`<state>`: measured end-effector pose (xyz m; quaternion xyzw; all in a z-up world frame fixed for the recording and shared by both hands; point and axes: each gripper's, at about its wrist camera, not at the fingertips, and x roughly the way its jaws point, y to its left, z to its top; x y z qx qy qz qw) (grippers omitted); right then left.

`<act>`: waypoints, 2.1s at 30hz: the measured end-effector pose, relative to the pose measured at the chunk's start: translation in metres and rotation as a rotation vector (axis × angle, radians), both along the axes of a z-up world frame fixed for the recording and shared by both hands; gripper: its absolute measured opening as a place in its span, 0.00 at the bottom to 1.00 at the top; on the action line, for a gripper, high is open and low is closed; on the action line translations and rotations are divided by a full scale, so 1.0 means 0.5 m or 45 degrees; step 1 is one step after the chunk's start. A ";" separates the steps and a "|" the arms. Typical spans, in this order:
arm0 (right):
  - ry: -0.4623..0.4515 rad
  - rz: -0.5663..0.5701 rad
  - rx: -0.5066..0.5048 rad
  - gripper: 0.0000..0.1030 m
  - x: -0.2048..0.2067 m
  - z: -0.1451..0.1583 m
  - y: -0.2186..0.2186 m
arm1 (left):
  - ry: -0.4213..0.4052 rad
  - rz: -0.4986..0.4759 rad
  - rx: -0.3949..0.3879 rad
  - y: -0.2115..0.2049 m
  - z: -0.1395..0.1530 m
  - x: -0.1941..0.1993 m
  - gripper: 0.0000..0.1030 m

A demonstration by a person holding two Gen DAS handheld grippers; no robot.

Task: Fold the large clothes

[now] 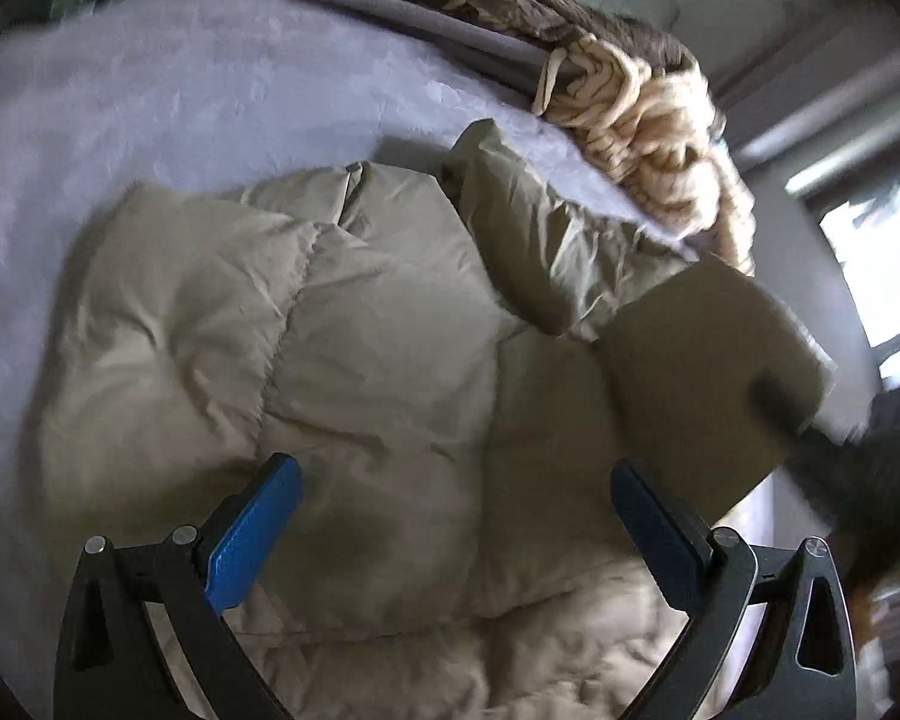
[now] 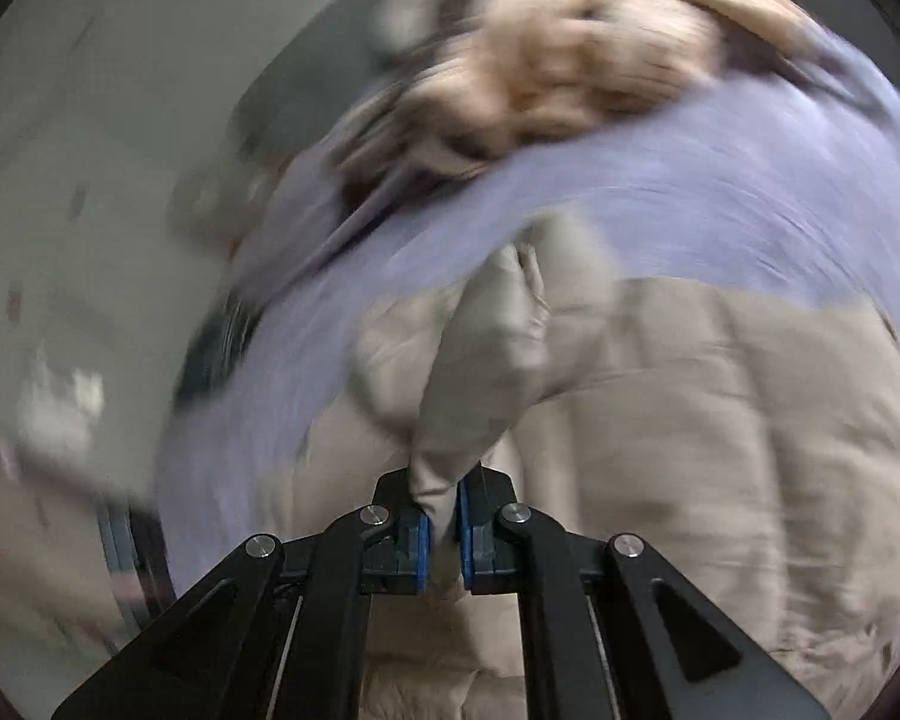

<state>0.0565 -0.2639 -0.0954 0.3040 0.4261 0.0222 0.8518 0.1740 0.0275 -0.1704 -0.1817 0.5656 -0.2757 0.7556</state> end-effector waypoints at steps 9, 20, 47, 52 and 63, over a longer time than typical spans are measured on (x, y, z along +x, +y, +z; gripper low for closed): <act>0.216 0.337 -0.161 0.58 -0.031 -0.067 0.162 | 0.125 -0.007 -0.283 0.002 -0.006 0.028 1.00; 0.369 -0.371 0.389 0.58 -0.295 -0.144 -0.204 | 0.121 -0.123 -0.195 -0.089 -0.022 0.026 0.88; 0.424 -0.245 0.047 0.49 -0.329 -0.083 -0.256 | -0.281 -0.035 0.434 -0.012 0.049 -0.050 0.54; 0.218 -0.484 0.097 0.65 -0.349 -0.044 -0.340 | -0.329 -0.111 0.342 -0.072 0.079 -0.032 0.47; 0.203 -0.437 0.471 0.09 -0.228 -0.152 -0.385 | -0.284 -0.170 0.460 -0.157 -0.005 -0.026 0.47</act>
